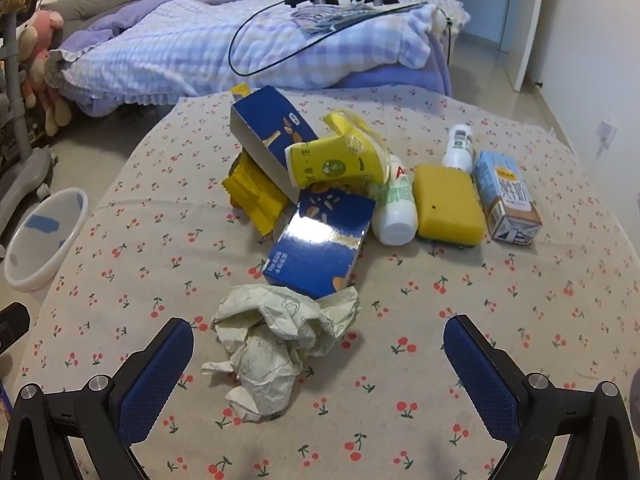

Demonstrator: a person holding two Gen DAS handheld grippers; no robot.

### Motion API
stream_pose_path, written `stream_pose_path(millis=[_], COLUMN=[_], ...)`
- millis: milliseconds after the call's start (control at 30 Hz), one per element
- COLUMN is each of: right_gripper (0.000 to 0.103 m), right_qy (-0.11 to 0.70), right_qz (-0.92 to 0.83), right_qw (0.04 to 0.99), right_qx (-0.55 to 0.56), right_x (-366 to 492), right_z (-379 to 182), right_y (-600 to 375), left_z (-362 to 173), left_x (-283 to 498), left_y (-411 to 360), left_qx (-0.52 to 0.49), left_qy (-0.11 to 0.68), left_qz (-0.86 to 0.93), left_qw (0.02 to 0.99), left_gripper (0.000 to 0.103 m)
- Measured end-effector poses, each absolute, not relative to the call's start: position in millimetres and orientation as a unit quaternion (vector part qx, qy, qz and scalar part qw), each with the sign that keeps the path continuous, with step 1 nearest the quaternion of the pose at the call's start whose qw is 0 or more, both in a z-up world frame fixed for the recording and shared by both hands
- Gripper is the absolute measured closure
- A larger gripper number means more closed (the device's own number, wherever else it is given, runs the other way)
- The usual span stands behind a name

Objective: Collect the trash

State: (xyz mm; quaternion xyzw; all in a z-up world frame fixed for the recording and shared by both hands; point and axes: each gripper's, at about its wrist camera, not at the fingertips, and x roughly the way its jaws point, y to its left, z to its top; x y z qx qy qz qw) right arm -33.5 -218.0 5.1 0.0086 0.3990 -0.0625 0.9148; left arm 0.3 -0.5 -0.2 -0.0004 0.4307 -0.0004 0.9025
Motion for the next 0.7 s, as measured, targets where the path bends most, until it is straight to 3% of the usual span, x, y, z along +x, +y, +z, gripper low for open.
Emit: stream_pose_path(millis=[700], right_gripper=[0.000], right_qy=[0.407], right_qz=[-0.059], right_qw=[0.912], right_qx=[0.017], right_x=[-29.8], right_z=[1.5], right_y=[-216.1], left_z=[-4.4], left_x=[4.9], left_y=[-0.8], left_qx=[-0.007], left_qy=[0.436], left_qz=[-0.007], left_qw=[0.900], left_gripper=[0.000])
